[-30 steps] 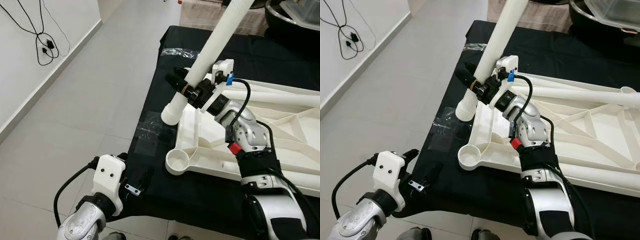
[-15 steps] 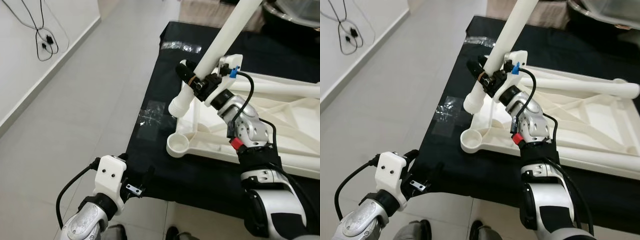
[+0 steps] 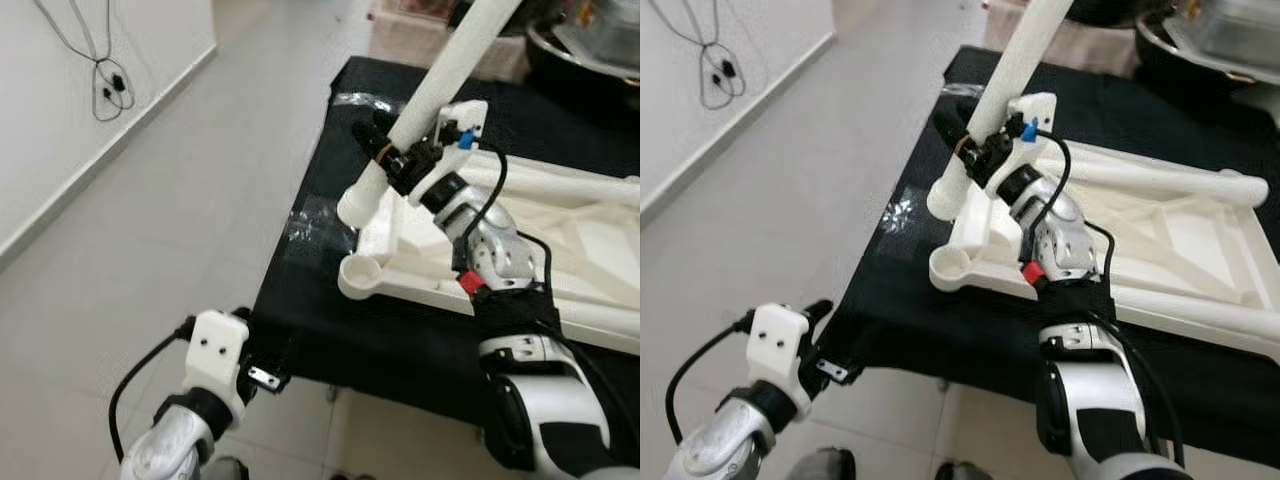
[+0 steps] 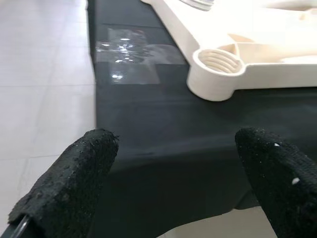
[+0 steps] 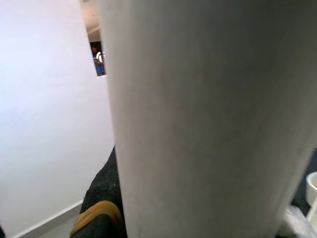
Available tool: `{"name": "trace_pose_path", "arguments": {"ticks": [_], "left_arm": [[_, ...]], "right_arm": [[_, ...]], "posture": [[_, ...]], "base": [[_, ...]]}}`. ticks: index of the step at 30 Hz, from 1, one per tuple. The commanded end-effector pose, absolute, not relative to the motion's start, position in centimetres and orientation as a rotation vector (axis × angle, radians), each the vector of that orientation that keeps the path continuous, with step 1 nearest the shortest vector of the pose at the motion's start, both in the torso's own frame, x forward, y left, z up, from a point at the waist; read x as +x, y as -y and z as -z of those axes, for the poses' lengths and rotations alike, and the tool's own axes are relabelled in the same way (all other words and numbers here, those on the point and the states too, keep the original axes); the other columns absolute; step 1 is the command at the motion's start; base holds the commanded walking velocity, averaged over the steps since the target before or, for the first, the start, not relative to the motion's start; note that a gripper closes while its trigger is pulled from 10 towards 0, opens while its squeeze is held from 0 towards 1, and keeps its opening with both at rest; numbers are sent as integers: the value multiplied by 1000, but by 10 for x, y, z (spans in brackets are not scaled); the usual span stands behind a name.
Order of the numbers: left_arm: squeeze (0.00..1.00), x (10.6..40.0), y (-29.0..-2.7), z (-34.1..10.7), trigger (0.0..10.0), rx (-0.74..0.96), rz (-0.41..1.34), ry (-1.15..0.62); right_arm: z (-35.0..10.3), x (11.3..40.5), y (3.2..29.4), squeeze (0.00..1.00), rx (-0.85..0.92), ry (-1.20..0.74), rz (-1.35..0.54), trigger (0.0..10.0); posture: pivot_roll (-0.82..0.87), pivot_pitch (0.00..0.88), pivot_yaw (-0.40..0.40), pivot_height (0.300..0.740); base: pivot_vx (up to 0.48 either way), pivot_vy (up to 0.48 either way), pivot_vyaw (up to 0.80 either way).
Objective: Building children table
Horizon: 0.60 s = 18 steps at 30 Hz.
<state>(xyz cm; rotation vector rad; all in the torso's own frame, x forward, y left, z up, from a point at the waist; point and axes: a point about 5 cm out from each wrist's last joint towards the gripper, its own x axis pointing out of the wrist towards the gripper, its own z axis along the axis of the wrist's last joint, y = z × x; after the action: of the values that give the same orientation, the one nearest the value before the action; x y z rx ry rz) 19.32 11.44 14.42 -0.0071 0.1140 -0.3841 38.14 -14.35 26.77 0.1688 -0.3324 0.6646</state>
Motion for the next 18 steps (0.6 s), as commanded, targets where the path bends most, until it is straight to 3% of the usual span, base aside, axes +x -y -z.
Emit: {"name": "trace_pose_path", "arguments": {"ticks": [1,6,9,10,18], "left_arm": [[0,191,-113,-140,10000,-10,392,-129],[0,191,-112,-141,10000,-12,394,-130],[0,189,-112,-141,10000,-12,395,-130],[0,188,-111,-141,10000,-16,397,-132],[0,186,-112,-142,10000,-11,404,-131]], "right_arm": [[-271,382,142,0,151,349,-664,10000],[-270,383,142,0,139,340,-683,10000],[-266,377,143,0,157,292,-841,10000],[-262,365,151,0,132,262,-1033,10000],[-265,353,168,0,91,259,-1211,10000]], "posture": [[104,172,-109,740],[107,177,-109,740],[110,179,-114,740],[115,185,-116,740],[123,186,-117,740]], "base": [[0,0,0],[0,0,0],[0,0,0],[0,0,0],[0,0,0]]}}
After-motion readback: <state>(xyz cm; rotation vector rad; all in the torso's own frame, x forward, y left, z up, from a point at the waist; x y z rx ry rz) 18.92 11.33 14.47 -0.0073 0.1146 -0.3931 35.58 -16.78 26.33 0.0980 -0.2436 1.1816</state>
